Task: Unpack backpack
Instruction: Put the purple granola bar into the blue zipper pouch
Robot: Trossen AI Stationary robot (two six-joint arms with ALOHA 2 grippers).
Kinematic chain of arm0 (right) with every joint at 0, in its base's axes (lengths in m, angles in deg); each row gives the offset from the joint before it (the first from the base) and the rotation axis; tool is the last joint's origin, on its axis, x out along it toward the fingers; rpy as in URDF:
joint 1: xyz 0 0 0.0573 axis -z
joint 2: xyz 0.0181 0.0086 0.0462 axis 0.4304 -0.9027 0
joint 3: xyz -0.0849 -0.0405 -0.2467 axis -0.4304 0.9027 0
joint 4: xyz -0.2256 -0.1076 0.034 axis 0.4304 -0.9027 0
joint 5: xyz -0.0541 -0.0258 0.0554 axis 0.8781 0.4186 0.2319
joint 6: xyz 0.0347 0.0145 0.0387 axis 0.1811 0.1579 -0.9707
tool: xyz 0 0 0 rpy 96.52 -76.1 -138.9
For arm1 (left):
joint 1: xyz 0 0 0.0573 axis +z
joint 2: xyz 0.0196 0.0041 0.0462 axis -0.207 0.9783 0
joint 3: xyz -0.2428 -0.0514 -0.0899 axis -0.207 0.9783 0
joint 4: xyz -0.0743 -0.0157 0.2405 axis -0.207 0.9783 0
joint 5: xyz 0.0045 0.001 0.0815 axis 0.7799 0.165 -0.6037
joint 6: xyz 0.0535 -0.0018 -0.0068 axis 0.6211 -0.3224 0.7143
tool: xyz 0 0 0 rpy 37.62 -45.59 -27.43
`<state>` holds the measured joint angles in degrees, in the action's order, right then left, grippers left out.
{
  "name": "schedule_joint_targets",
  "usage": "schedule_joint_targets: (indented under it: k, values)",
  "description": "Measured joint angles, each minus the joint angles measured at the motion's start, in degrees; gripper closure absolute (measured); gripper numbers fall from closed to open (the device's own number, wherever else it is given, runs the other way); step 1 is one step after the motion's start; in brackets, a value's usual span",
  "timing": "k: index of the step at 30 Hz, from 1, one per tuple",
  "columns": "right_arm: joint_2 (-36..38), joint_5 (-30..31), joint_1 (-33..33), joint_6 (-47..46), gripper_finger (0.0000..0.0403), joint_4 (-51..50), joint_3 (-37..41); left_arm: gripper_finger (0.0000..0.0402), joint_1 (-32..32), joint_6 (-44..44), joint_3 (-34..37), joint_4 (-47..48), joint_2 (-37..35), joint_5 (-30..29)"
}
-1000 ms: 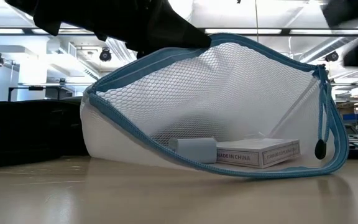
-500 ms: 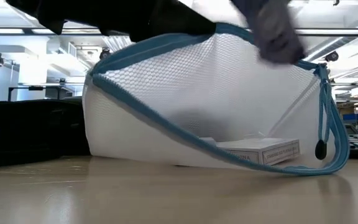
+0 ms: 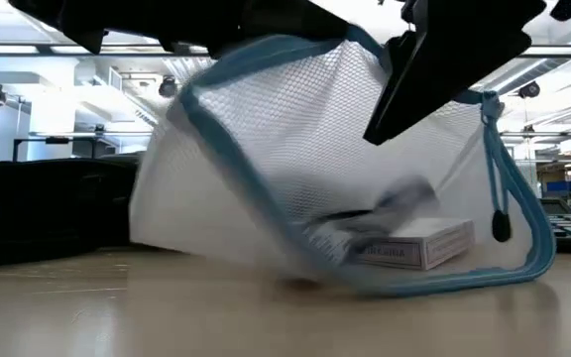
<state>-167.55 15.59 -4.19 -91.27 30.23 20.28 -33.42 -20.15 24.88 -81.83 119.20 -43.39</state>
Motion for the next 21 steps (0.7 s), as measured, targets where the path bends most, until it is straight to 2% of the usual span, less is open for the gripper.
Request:
schedule_joint_targets:
  k: [4,6,8,14,21]
  values:
    - [1.29,1.14,-2.81,-2.67,0.0183,-8.4,-5.48,0.0402,-0.07,0.13,0.0,1.23,0.0,0.27]
    - [1.77,2.18,-4.37,-3.48,0.0181,-12.39,-7.2,0.0402,-0.11,0.15,-0.01,1.5,0.0,0.35]
    - [1.77,1.55,-5.51,-3.2,0.0188,-11.74,-7.38,0.0402,-0.11,0.15,-0.01,1.65,0.0,0.35]
    - [-2.93,-3.64,-6.16,-2.05,0.0237,-1.8,-3.6,0.0402,-0.09,0.15,-0.02,1.2,0.0,0.06]
    - [-10.55,-5.64,-3.94,1.46,0.033,3.24,-3.7,0.0402,0.16,1.67,-0.02,1.34,0.0,-0.08]
